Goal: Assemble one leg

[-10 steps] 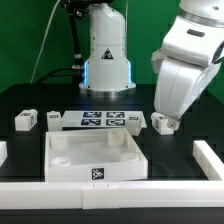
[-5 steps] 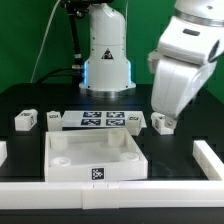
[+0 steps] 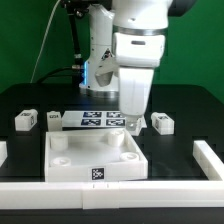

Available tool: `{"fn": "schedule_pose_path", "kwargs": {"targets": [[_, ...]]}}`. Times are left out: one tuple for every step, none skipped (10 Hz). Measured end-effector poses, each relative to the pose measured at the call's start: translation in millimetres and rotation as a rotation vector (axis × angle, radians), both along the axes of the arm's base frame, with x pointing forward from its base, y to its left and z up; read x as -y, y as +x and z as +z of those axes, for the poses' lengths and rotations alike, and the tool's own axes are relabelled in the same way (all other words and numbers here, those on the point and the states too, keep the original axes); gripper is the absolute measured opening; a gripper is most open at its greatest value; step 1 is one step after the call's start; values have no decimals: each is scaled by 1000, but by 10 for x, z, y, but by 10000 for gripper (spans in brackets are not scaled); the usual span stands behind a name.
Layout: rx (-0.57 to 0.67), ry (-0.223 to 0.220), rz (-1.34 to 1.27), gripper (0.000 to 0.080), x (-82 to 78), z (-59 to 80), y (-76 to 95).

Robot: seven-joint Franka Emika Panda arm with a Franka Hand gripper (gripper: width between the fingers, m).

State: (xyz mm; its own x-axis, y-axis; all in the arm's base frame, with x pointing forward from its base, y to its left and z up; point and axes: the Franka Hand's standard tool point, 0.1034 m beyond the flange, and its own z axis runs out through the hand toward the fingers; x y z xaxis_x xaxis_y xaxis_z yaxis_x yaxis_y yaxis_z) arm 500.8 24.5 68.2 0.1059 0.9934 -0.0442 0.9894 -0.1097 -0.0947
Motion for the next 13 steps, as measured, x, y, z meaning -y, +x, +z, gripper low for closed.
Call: {"fn": "schedule_pose_path", "kwargs": {"targets": [[1,-1,-14,650,2,0,4],[0,-1,-14,650,-2,-4,2],[-1,-1,-15,650,3,-7,1],[-1,-1,-15,650,4,-8,0],[2,4,15,650,25,-21,-8],[17,22,115,650,126,-101,-98],[14,33,168,650,252,-175,-255],[7,42,200,650,344,-237,-372],[-2,50,231,650,431,-289,-440],[-14,59,261,650,517,-346,-484],[-28,68,283,650,599,-416,-531],[-41,77,295,650,652,-481,-574],[-53,86,310,650,685,-557,-593]]}}
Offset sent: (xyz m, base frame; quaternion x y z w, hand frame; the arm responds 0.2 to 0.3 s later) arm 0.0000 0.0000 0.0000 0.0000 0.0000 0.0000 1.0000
